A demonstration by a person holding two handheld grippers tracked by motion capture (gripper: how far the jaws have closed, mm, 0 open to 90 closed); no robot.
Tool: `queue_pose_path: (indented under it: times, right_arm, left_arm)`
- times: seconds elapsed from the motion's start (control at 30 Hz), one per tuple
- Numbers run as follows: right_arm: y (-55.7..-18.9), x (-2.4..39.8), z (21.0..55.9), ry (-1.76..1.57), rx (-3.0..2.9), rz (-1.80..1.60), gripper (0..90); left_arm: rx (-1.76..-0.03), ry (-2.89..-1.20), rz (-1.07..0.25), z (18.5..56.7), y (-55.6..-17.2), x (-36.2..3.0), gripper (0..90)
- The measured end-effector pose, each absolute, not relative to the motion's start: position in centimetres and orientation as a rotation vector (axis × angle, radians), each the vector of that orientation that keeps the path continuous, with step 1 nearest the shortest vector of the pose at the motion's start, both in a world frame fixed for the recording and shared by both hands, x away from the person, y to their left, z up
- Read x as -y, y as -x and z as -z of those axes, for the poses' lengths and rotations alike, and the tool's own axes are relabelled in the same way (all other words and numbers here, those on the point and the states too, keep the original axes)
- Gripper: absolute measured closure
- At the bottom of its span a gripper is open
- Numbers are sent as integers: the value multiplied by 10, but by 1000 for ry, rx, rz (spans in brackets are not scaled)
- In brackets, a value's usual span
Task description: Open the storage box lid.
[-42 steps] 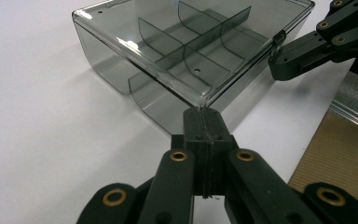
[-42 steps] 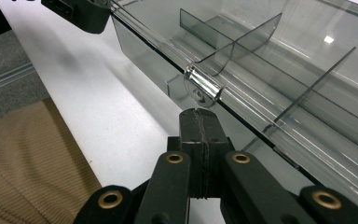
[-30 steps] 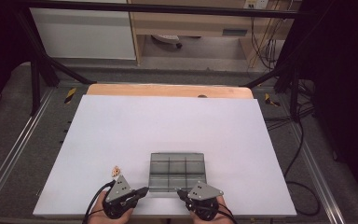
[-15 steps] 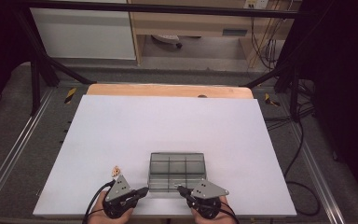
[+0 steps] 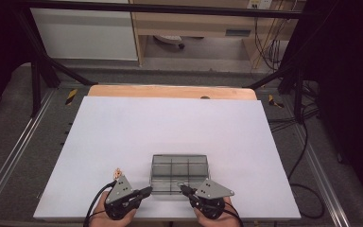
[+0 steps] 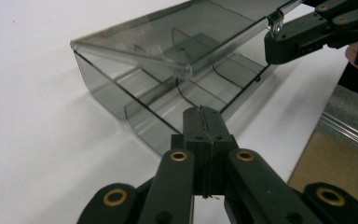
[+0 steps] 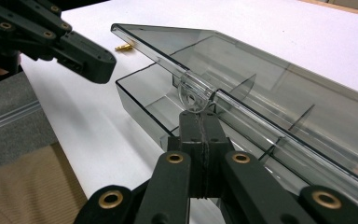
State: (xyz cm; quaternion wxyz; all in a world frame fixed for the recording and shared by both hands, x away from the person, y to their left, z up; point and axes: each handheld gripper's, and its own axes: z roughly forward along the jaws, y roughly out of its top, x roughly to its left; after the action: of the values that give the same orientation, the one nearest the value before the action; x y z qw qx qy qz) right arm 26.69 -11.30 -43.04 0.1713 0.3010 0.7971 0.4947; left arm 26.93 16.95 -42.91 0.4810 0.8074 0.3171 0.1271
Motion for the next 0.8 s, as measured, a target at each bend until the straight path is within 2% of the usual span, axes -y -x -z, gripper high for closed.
queue_pose_path:
  times: [0.3,0.4,0.43,0.47,0.5,0.53,0.57,0.6,0.67,0.7,0.73,0.8]
  right_arm:
    - [-268,114,431,-876,-2280,-1421,900]
    - [-266,115,432,-906,-2298,-1436,784]
    - [-264,118,432,-933,-2299,-1430,700]
    - [-264,118,432,-933,-2299,-1430,700]
    - [-262,123,429,-963,-2294,-1440,620]
    - [-262,123,429,-963,-2294,-1440,620]
    - [-261,127,427,-983,-2306,-1444,542]
    - [-261,127,427,-983,-2306,-1444,542]
    - [-260,132,428,-1012,-2304,-1440,473]
    - [-259,137,429,-1035,-2294,-1425,410]
    - [-259,137,429,-1035,-2294,-1425,410]
    - [-260,142,429,-1051,-2275,-1415,354]
  left_arm:
    - [-769,-1933,-290,421,-284,-164,900]
    - [-766,-1933,-291,419,-286,-163,900]
    - [-763,-1930,-286,418,-287,-162,900]
    - [-763,-1930,-286,418,-287,-162,900]
    - [-759,-1931,-289,416,-289,-162,900]
    - [-759,-1931,-289,416,-289,-162,900]
    - [-756,-1930,-288,415,-290,-161,900]
    - [-760,-1926,-286,413,-291,-161,900]
    - [-759,-1922,-285,411,-294,-160,900]
    - [-758,-1922,-287,410,-295,-159,900]
    - [-758,-1921,-288,409,-296,-159,900]
    - [-758,-1918,-289,407,-298,-159,900]
